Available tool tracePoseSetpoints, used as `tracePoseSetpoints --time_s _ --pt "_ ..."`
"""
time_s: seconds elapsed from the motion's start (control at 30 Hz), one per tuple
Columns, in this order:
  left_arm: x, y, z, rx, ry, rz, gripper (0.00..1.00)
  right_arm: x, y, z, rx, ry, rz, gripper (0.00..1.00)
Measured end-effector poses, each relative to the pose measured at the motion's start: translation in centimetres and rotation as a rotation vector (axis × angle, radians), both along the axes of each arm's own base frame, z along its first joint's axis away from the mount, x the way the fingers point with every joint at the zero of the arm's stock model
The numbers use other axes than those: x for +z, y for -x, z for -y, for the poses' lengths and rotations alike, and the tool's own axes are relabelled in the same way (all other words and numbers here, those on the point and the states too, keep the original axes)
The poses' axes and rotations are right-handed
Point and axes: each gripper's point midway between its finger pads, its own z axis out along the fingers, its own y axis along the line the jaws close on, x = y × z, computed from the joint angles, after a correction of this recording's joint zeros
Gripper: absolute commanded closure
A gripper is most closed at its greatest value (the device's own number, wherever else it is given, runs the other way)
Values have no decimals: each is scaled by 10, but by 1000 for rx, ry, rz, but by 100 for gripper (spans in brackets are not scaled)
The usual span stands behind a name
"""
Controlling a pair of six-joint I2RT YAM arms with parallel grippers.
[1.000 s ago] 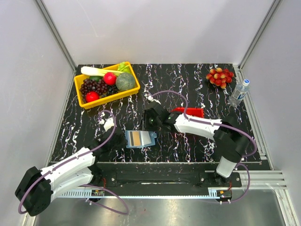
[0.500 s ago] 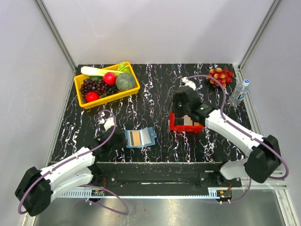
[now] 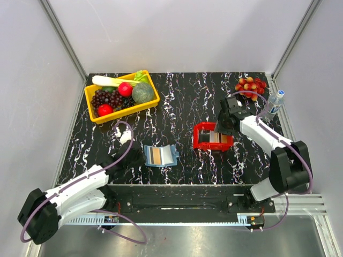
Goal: Put the credit cards into the card holder
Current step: Pick up the credit card from the storage box.
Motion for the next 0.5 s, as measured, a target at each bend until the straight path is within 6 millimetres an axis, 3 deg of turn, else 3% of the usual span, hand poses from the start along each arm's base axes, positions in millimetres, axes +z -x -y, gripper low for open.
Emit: tracePoseSetpoints --time_s 0.33,0.5 --pt "3 -9 7 -28 -52 -24 100 -35 -2 9 36 99 -129 55" --pt "-1 -15 11 -41 -81 -48 100 -32 2 7 79 96 -132 54"
